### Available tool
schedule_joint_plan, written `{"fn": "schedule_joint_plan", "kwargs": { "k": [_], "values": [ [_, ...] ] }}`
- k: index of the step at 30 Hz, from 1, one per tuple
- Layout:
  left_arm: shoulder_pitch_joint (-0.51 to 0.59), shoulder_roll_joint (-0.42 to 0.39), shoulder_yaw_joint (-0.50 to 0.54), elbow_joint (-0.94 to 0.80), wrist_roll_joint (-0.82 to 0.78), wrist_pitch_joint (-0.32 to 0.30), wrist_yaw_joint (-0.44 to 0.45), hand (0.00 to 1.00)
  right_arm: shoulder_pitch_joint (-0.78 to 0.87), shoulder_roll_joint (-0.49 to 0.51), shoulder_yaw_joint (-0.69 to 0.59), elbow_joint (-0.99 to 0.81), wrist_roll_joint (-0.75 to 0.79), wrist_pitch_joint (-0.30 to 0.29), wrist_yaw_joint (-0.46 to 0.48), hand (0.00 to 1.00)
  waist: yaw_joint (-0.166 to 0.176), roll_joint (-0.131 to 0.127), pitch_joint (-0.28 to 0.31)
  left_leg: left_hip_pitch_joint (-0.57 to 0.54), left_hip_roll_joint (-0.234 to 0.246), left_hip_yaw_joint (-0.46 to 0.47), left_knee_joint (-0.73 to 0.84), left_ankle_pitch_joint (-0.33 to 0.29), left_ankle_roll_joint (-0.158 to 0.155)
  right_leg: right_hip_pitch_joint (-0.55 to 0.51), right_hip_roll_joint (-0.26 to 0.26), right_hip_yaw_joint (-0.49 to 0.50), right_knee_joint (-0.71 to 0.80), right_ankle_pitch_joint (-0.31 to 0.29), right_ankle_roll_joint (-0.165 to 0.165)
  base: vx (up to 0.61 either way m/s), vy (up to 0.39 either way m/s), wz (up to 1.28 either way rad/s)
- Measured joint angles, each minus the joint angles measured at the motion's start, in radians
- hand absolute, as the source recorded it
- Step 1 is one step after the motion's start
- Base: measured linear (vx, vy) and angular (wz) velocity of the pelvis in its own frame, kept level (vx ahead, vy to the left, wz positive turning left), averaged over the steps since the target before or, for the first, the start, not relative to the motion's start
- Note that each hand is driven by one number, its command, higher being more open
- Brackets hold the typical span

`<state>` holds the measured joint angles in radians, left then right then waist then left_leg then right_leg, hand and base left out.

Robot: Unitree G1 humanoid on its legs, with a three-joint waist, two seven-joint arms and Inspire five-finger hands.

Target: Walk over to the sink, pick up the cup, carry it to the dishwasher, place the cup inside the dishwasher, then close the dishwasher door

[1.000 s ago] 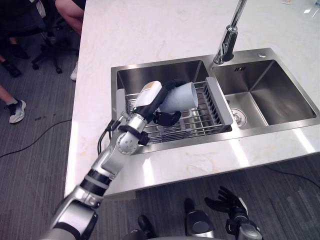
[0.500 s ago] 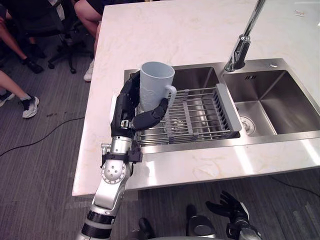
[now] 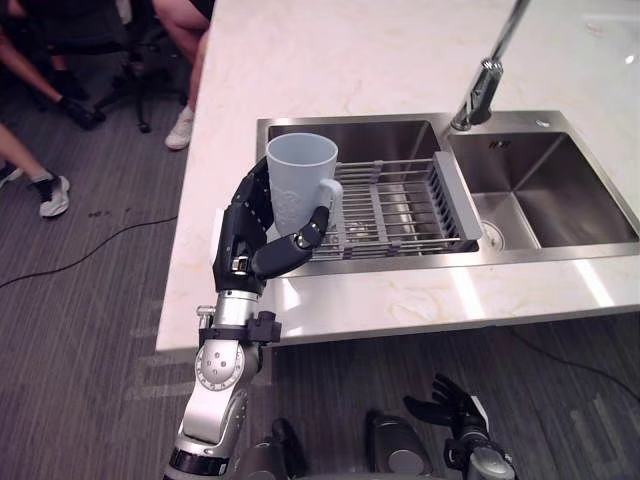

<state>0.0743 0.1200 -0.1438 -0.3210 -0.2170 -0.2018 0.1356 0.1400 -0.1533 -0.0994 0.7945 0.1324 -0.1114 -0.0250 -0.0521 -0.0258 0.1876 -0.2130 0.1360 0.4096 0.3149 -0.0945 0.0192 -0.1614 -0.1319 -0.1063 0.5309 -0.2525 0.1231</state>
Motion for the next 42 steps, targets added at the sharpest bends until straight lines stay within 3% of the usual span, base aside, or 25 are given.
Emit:
{"fn": "schedule_joint_plan", "kwargs": {
  "k": [1, 2, 4, 6, 8, 11, 13, 14, 16, 23, 26, 28, 31, 32, 33, 34, 35, 36, 37, 39, 40, 41, 42],
  "values": [
    [-0.001, -0.005, 0.002, -0.001, 0.0, 0.0, 0.001, 0.3, -0.02, -0.003, 0.002, 0.003, 0.0, 0.0, -0.001, 0.9, 0.012, 0.002, -0.001, -0.041, 0.003, -0.009, 0.006, 0.022, -0.003, 0.002, 0.019, -0.003, -0.072, -0.009, -0.017, -0.2, -0.152, 0.25],
    [-0.003, -0.007, -0.003, 0.0, 0.0, 0.001, 0.001, 0.3, -0.049, -0.004, 0.009, 0.009, 0.001, 0.0, -0.006, 0.9, 0.013, 0.008, 0.002, -0.089, 0.01, -0.035, 0.0, 0.057, -0.008, 0.022, 0.045, -0.017, -0.18, -0.004, -0.072, -0.15, -0.128, 0.39],
    [0.004, -0.019, -0.018, 0.005, 0.0, 0.016, 0.002, 0.3, -0.074, -0.003, 0.021, 0.023, 0.001, 0.001, -0.015, 0.9, 0.013, 0.027, 0.02, -0.11, 0.049, -0.072, 0.008, 0.089, -0.025, 0.047, 0.095, -0.042, -0.228, 0.039, -0.1, -0.22, -0.157, 0.41],
    [0.027, -0.009, -0.049, 0.004, 0.0, 0.02, 0.002, 0.3, -0.057, 0.003, 0.016, 0.012, 0.001, -0.006, -0.026, 0.9, 0.013, 0.021, 0.021, -0.088, 0.056, -0.119, -0.008, 0.132, -0.058, 0.083, 0.1, -0.098, -0.238, 0.049, -0.135, -0.26, -0.155, 0.51],
    [0.023, -0.011, -0.09, -0.003, -0.001, 0.015, -0.007, 0.3, -0.054, -0.007, -0.008, 0.012, 0.0, -0.011, -0.041, 0.9, 0.013, 0.021, 0.022, -0.091, 0.054, -0.109, 0.083, 0.068, -0.03, 0.078, 0.084, -0.134, -0.236, 0.051, -0.152, -0.26, -0.091, 0.53],
    [0.006, -0.01, -0.142, -0.003, -0.005, 0.01, -0.021, 0.3, -0.035, -0.015, -0.018, 0.013, 0.0, -0.01, -0.051, 0.9, 0.006, 0.03, 0.015, -0.018, 0.051, -0.104, 0.181, -0.03, -0.047, 0.076, 0.063, -0.169, -0.256, 0.066, -0.165, -0.2, 0.002, 0.49],
    [-0.017, -0.016, -0.172, 0.0, -0.018, 0.009, -0.027, 0.3, -0.014, -0.014, -0.018, 0.013, -0.001, -0.009, -0.053, 0.9, -0.002, 0.054, 0.0, 0.115, 0.025, -0.101, 0.009, -0.084, -0.076, 0.067, 0.057, -0.204, -0.28, 0.095, -0.148, -0.08, 0.091, 0.52],
    [-0.023, -0.018, -0.175, 0.001, -0.018, 0.008, -0.027, 0.3, -0.013, -0.009, -0.017, 0.017, -0.003, -0.009, -0.052, 0.9, -0.005, 0.054, -0.003, 0.143, 0.013, -0.102, -0.065, -0.069, -0.085, 0.066, 0.05, -0.213, -0.284, 0.103, -0.138, -0.08, 0.1, 0.49],
    [-0.027, -0.003, -0.171, 0.017, -0.018, 0.007, -0.018, 0.3, 0.003, 0.012, -0.014, 0.014, -0.008, -0.002, -0.048, 0.9, -0.004, 0.033, -0.015, 0.179, -0.039, -0.101, -0.184, 0.006, -0.061, 0.069, 0.022, -0.224, -0.315, 0.143, -0.11, -0.05, 0.099, 0.25],
    [-0.002, -0.003, -0.149, 0.024, -0.018, 0.007, -0.009, 0.3, 0.01, 0.025, -0.013, 0.013, -0.018, -0.002, -0.048, 0.9, 0.003, 0.021, -0.043, 0.185, -0.083, -0.111, -0.207, 0.017, -0.044, 0.113, -0.003, -0.234, -0.407, 0.213, -0.072, -0.01, 0.115, 0.07],
    [0.035, -0.009, -0.133, 0.024, -0.017, 0.007, -0.012, 0.3, 0.012, 0.032, -0.009, 0.013, -0.023, -0.002, -0.048, 0.9, 0.007, 0.013, -0.054, 0.182, -0.098, -0.156, -0.217, 0.024, -0.03, 0.146, -0.009, -0.276, -0.439, 0.225, -0.066, -0.04, 0.033, 0.43],
    [0.058, -0.016, -0.125, 0.023, -0.017, 0.007, -0.014, 0.3, 0.028, 0.033, -0.008, 0.015, -0.045, -0.002, -0.049, 0.9, 0.011, 0.008, -0.07, 0.15, -0.117, -0.232, -0.244, 0.055, -0.014, 0.152, -0.02, -0.355, -0.449, 0.226, -0.064, -0.05, 0.004, 0.97],
    [0.065, -0.025, -0.116, 0.022, -0.018, 0.01, -0.015, 0.3, 0.026, 0.032, -0.01, 0.02, -0.047, -0.002, -0.06, 0.9, 0.015, 0.007, -0.071, 0.116, -0.137, -0.308, -0.282, 0.089, -0.022, 0.166, -0.041, -0.473, -0.452, 0.228, -0.06, -0.05, 0.029, 1.37],
    [0.069, -0.027, -0.115, 0.021, -0.02, 0.013, -0.015, 0.3, 0.025, 0.029, -0.011, 0.014, -0.047, -0.002, -0.065, 0.9, 0.009, 0.007, -0.071, 0.093, -0.099, -0.18, -0.275, 0.081, -0.01, 0.185, -0.058, -0.568, -0.45, 0.229, -0.058, -0.06, 0.05, 1.63],
    [0.069, -0.029, -0.116, 0.021, -0.02, 0.015, -0.017, 0.3, 0.025, 0.024, -0.011, 0.014, -0.047, -0.003, -0.068, 0.9, 0.009, 0.008, -0.072, 0.085, -0.076, -0.101, -0.262, 0.081, -0.009, 0.193, -0.066, -0.605, -0.448, 0.229, -0.058, -0.05, 0.081, 1.79],
    [0.07, -0.035, -0.115, 0.02, -0.02, 0.015, -0.021, 0.3, 0.023, 0.012, -0.01, 0.016, -0.048, -0.002, -0.07, 0.9, 0.013, 0.011, -0.074, 0.072, -0.027, 0.037, -0.227, 0.076, -0.002, 0.202, -0.077, -0.651, -0.441, 0.229, -0.057, 0.0, 0.139, 1.68],
    [0.075, -0.041, -0.103, 0.02, -0.024, 0.015, -0.021, 0.3, 0.009, -0.005, -0.009, 0.015, -0.053, -0.001, -0.074, 0.9, 0.013, 0.017, -0.077, 0.064, 0.046, 0.265, -0.153, 0.059, 0.026, 0.22, -0.094, -0.728, -0.424, 0.224, -0.05, 0.02, 0.157, 1.55],
    [0.077, -0.043, -0.096, 0.02, -0.031, 0.015, -0.022, 0.3, 0.0, -0.01, -0.009, 0.014, -0.058, 0.0, -0.077, 0.9, 0.011, 0.017, -0.077, 0.064, 0.061, 0.323, -0.131, 0.043, 0.033, 0.225, -0.106, -0.753, -0.413, 0.223, -0.05, 0.03, 0.247, 1.58],
    [0.077, -0.044, -0.087, 0.02, -0.041, 0.015, -0.022, 0.3, -0.022, -0.021, -0.009, 0.013, -0.06, 0.001, -0.083, 0.9, 0.013, 0.018, -0.078, 0.053, 0.065, 0.366, -0.097, 0.015, 0.044, 0.234, -0.132, -0.796, -0.396, 0.22, -0.045, 0.02, 0.226, 1.14],
    [0.08, -0.037, -0.073, 0.021, -0.061, 0.016, -0.023, 0.3, -0.064, -0.033, -0.01, 0.01, -0.076, 0.002, -0.087, 0.9, 0.024, 0.015, -0.078, 0.021, 0.028, 0.315, -0.049, -0.016, 0.047, 0.239, -0.191, -0.828, -0.341, 0.19, -0.013, 0.02, 0.234, 1.07],
    [0.084, -0.037, -0.078, 0.023, -0.068, 0.023, -0.023, 0.3, -0.081, -0.043, -0.013, 0.008, -0.089, 0.004, -0.088, 0.9, 0.022, 0.016, -0.078, 0.009, -0.005, 0.265, -0.022, -0.044, 0.058, 0.251, -0.253, -0.841, -0.263, 0.167, 0.016, 0.04, 0.229, 1.03],
    [0.088, -0.04, -0.082, 0.024, -0.071, 0.025, -0.025, 0.3, -0.09, -0.048, -0.014, 0.008, -0.093, 0.011, -0.088, 0.9, 0.022, 0.017, -0.077, 0.008, -0.024, 0.242, -0.01, -0.06, 0.069, 0.256, -0.29, -0.841, -0.205, 0.162, 0.017, 0.11, 0.391, 1.35],
    [0.097, -0.042, -0.092, 0.024, -0.078, 0.026, -0.03, 0.3, -0.103, -0.049, -0.013, 0.008, -0.097, 0.023, -0.087, 0.9, 0.021, 0.019, -0.078, 0.013, -0.055, 0.196, 0.014, -0.087, 0.088, 0.258, -0.365, -0.811, -0.065, 0.163, -0.009, 0.17, 0.416, 1.41]
  ]
}}
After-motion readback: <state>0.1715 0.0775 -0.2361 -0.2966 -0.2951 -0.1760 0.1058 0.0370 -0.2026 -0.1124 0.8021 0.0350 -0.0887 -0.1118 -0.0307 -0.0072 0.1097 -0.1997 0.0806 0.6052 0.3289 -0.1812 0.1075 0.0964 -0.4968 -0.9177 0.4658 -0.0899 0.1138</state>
